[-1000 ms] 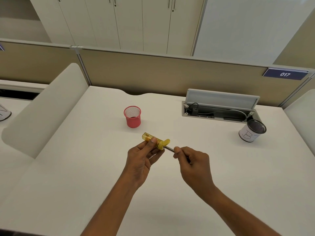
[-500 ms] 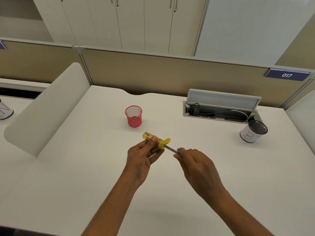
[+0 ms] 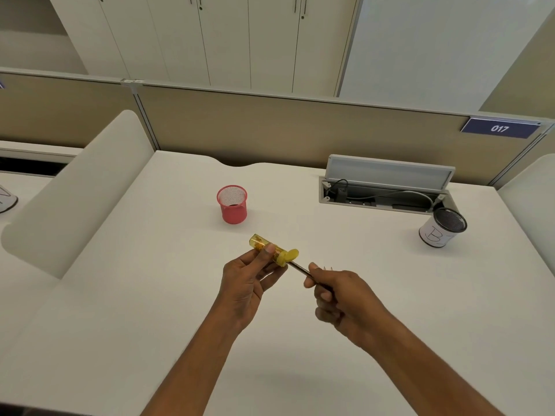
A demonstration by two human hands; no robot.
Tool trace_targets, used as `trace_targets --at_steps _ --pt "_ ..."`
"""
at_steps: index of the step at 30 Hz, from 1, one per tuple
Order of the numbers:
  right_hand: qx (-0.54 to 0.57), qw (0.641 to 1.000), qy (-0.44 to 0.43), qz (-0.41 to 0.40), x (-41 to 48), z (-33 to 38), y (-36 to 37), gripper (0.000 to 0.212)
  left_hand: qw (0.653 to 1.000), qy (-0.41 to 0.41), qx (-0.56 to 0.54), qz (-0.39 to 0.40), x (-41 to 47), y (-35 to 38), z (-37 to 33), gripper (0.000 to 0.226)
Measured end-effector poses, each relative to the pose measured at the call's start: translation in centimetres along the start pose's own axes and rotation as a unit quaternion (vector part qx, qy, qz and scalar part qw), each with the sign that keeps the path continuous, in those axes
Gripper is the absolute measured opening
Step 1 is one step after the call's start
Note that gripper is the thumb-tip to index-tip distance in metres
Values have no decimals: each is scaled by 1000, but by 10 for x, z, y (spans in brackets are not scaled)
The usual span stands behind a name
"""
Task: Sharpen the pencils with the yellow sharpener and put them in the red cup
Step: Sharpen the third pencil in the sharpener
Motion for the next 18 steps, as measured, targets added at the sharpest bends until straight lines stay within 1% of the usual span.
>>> trace_targets --at_steps 1,2,3,4,5,6,7,8,9,10,11,12,13,14,15,16,17,18 --pt "-6 1000 4 10 -1 -1 1 38 1000 -1 2 -2 0 0 0 28" --pt "-38 999 -20 14 -1 1 3 43 1000 -2 3 -3 0 0 1 29" --pt "-93 993 -69 9 -1 5 3 47 1000 -2 3 -3 0 0 1 30" --pt "-162 976 -146 -4 -3 13 6 48 1000 -1 1 -5 0 1 1 31" --pt "-241 939 -245 -24 -7 23 8 44 1000 -1 -2 -9 0 1 1 31" --pt "-328 876 -351 -50 -13 31 11 38 1000 -2 -7 -14 1 0 1 30" --pt "-420 793 -435 -75 -20 33 14 37 1000 -3 -13 -20 1 -1 1 29" --pt "-502 703 -495 -95 -25 32 18 40 1000 -3 -19 -24 2 -1 0 28" --pt "-555 625 -539 -104 -27 29 22 40 999 -3 -23 -27 3 -1 -1 29" --pt "-584 564 -573 -112 -29 26 24 34 999 -3 -23 -28 3 -2 -2 31" --pt "-595 528 -594 -116 -31 26 26 28 999 -2 -22 -28 3 -2 -2 32" --pt "-597 513 -605 -120 -33 27 27 25 999 -2 -21 -26 4 -2 -2 33" --pt "-597 511 -607 -118 -33 29 27 24 1000 -3 -20 -24 3 -2 -2 32" --pt "-595 517 -605 -113 -33 31 27 24 1000 -4 -19 -24 3 -2 -1 32" --pt "-587 541 -592 -106 -30 33 25 26 1000 -5 -19 -24 3 -3 -1 31" --pt "-568 586 -568 -105 -27 34 22 29 1000 -6 -19 -23 3 -3 -1 30" --pt "-524 661 -527 -102 -23 36 17 32 1000 -5 -17 -21 2 -2 -1 30" --pt "-453 752 -471 -87 -15 37 11 35 1000 -3 -13 -19 2 -2 -1 30"
Point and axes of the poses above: each hand's wrist, its own x-axis towards the middle knuckle, its own y-axis out of the palm, z = x × y, the point moved 8 cm from there along x, towards the middle knuckle, and after that the axes turned 6 degrees about x, right-handed, at the moved point
